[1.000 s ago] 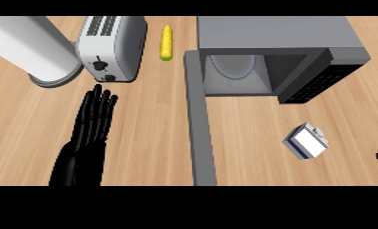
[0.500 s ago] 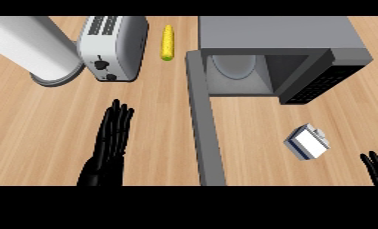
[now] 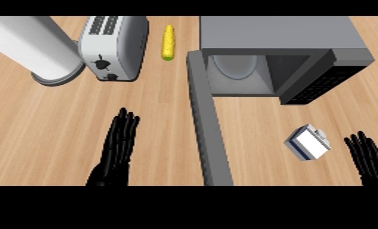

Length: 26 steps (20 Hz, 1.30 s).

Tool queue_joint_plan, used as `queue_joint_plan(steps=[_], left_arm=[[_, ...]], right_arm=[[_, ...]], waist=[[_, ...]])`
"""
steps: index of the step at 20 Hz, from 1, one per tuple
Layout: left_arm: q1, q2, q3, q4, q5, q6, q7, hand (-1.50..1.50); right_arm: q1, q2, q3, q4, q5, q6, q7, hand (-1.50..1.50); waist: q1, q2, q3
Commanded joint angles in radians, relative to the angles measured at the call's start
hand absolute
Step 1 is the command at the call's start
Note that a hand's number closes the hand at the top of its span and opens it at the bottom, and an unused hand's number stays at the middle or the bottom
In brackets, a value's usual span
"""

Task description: Pick up the milk, place it into the microwave and close the microwave

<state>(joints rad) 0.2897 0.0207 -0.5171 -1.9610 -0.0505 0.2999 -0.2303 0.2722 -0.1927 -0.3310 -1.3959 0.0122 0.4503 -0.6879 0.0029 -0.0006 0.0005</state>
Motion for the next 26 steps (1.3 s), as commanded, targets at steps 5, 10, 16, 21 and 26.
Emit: queue_joint_plan(steps=[5,10,16,21,26], left_arm=[[0.099,0.075,-0.007,-0.054,0.053,-0.034,-0.037,-1.50],[0.023,0.088,0.114,-0.001,0.162,-0.093,-0.039,-1.50],[0.197,0.167,0.120,-0.094,0.214,-0.146,-0.139,-1.50],[0.191,0.208,0.169,-0.117,0.242,-0.182,-0.102,-1.50],[0.166,0.218,0.223,-0.111,0.275,-0.199,-0.085,-1.50]], right_arm=[[-0.128,-0.010,0.028,0.218,0.072,-0.057,-0.137,-1.50],[-0.256,-0.061,0.005,0.468,0.112,-0.131,-0.261,-1.50],[-0.362,-0.115,-0.017,0.639,0.115,-0.177,-0.313,-1.50],[-0.504,-0.092,-0.027,0.900,0.157,-0.291,-0.457,1.50],[-0.532,-0.111,-0.054,0.982,0.145,-0.336,-0.502,1.50]], waist=[[0.002,0.000,0.000],[0.001,0.001,0.000],[0.006,0.000,0.000],[0.017,0.004,0.002],[0.012,0.004,0.002]])
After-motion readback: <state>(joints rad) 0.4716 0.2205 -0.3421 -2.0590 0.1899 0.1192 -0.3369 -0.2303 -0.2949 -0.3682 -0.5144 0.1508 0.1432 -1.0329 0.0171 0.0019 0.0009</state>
